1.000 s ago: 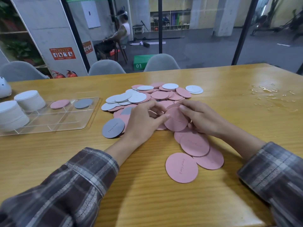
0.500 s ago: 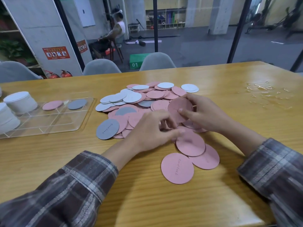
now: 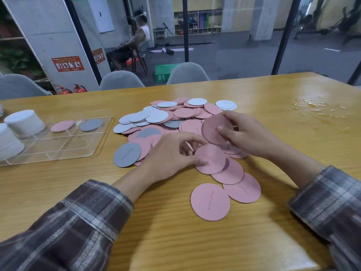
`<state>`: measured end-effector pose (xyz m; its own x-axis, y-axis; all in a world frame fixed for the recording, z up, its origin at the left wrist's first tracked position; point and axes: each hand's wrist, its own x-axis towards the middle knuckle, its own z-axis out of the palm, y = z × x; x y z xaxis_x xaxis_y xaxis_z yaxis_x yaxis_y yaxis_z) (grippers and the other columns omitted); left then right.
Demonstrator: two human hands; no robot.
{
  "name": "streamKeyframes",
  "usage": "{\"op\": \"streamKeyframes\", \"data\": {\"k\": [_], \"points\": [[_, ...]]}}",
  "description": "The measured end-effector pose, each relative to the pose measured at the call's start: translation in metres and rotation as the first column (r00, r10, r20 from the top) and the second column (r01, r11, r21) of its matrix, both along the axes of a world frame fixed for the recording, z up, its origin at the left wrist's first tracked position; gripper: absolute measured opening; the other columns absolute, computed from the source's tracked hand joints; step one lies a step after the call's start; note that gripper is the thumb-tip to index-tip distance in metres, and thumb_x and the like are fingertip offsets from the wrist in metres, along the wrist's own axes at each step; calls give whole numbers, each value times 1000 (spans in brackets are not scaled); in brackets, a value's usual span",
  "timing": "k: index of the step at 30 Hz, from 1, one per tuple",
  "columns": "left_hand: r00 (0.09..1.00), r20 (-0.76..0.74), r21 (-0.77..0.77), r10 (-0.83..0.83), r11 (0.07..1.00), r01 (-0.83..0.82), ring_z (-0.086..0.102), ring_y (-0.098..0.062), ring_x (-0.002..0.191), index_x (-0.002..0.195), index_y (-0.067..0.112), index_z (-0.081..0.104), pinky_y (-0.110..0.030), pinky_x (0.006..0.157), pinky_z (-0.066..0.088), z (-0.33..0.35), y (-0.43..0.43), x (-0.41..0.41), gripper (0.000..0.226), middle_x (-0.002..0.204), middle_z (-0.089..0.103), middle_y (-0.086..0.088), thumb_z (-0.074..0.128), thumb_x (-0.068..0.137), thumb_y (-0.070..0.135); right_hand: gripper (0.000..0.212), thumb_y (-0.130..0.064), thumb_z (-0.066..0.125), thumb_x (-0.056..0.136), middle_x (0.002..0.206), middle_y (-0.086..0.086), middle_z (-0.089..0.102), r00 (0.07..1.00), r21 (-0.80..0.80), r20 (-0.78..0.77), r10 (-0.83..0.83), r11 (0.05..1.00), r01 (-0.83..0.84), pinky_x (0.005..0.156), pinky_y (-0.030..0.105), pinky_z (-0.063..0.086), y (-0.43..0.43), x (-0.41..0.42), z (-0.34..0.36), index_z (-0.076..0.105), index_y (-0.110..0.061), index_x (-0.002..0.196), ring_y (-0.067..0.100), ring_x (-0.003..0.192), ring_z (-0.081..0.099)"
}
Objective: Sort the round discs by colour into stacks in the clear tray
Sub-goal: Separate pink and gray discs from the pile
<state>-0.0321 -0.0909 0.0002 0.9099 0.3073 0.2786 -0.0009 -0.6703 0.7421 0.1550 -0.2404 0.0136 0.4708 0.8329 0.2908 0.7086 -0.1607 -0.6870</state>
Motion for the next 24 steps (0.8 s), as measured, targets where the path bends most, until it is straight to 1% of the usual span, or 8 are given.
{"op": "streamKeyframes", "data": {"k": [5,10,14,16,18,20,22,24], "points": [[970,152,-112,192,978,-176,66,-10,72,104,26,80,-18,67,53,2,7,1,28,87,71,-2,87,81,11,19,-14,44,108,66,9,47,961,-4,-271,62,998,-65,48,37,38,1,-9,0,58,-13,95,22,57,44],[944,191,-115,269,961,-250,68,-8,75,102,30,81,-18,72,56,0,3,6,28,84,72,7,89,79,17,28,-21,37,111,65,11,43,921,-3,-372,111,993,-121,44,24,28,3,-16,-2,60,-16,95,24,56,37],[932,218,-90,289,957,-275,70,-8,75,111,26,80,-18,73,57,1,-2,8,36,89,72,7,91,77,18,27,-30,43,109,68,-1,52,960,-34,-252,119,991,-132,44,20,38,4,-18,-3,63,-10,108,12,54,50],[931,224,-90,290,957,-276,70,-10,73,111,24,79,-17,71,56,0,-3,8,37,87,72,5,92,76,21,20,-32,56,104,79,-17,63,986,-39,-66,153,987,-155,56,20,46,4,-19,-2,65,-14,108,6,67,60],[927,231,-75,295,955,-285,70,-10,73,109,23,78,-16,69,55,1,-6,8,36,87,70,4,92,77,24,14,-33,63,100,95,-14,69,983,-54,60,171,984,-168,73,30,52,4,-19,-4,66,-21,107,12,85,65],[919,262,-59,295,955,-290,67,-9,71,106,20,74,-15,64,52,3,-9,7,32,84,67,2,91,79,22,11,-33,64,98,88,-11,68,987,-48,82,141,989,-137,70,34,50,4,-16,-5,64,-22,101,14,80,63],[931,273,8,244,967,-256,63,-11,70,97,20,71,-15,62,47,3,-12,6,24,79,65,5,89,81,25,7,-28,64,98,76,-12,63,993,-34,72,90,996,-88,59,28,43,4,-12,-5,61,-23,95,13,68,59],[972,196,90,128,985,-148,61,-12,72,90,22,73,-14,63,42,0,-16,5,20,77,64,7,88,81,32,3,-25,63,98,81,-8,65,995,-9,87,48,999,-47,62,31,45,3,-8,-3,60,-24,98,18,73,62]]}}
